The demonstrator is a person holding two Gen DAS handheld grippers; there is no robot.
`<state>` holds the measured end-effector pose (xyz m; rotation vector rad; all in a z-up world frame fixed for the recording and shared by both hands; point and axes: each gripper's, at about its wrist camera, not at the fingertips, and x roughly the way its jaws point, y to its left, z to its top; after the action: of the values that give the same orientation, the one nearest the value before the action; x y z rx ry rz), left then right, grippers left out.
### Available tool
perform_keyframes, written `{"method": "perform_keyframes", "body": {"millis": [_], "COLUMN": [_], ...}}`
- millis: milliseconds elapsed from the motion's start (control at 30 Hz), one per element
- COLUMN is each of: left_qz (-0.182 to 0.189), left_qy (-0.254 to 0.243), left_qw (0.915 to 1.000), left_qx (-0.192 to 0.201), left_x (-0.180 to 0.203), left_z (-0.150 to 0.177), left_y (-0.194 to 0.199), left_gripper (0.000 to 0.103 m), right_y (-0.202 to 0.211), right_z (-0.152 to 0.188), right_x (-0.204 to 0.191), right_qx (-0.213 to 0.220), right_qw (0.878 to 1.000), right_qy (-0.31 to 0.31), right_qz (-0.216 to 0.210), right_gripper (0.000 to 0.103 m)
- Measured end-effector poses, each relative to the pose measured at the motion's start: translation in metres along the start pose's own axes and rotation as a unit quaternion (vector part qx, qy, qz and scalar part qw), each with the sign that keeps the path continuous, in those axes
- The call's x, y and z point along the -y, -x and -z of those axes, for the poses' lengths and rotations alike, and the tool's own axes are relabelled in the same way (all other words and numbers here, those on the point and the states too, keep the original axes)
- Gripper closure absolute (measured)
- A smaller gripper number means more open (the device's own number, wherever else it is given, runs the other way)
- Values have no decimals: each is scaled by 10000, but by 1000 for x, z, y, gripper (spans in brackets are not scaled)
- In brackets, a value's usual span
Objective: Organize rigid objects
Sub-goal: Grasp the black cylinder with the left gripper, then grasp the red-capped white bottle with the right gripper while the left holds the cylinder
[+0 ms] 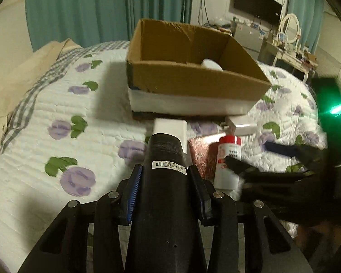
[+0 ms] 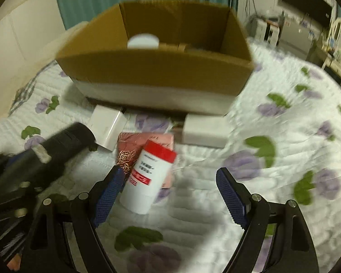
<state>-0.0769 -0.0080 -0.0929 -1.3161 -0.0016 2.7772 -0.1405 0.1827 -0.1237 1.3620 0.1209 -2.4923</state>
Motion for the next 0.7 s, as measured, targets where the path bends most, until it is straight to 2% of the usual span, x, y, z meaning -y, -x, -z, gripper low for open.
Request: {"method": "perform_keyframes", "body": {"millis": [167,267,400,533,700], "left_qz": [-75,-95,-91,-65,15], "left_qy": [102,142,139,91,14], "left_qw": [9999,9998,9999,9998,9993], "left_qx": [52,44,37,147,381], "left_x": [-11,-15,-17,-13,-4], "left_z": [-5,-6,-5,-7,-18], "left_y": [-2,-4,-5,5,29], "left_gripper": [62,62,62,62,62], "right_y": [-26,-36,-29,-10,35], "right_z": [-3,-1,0,1,-6], "right_x": [-12,-18,-17,-15,-14], "right_qx": [-254,-350,-186,28,421], "right_qw": [9996,9992,9997,9995,9976], "right_qy": [45,150,176,296,541], "right_qz": [-88,-100,-58,-74,-58], "right_gripper": [31,49,60,65,67]}}
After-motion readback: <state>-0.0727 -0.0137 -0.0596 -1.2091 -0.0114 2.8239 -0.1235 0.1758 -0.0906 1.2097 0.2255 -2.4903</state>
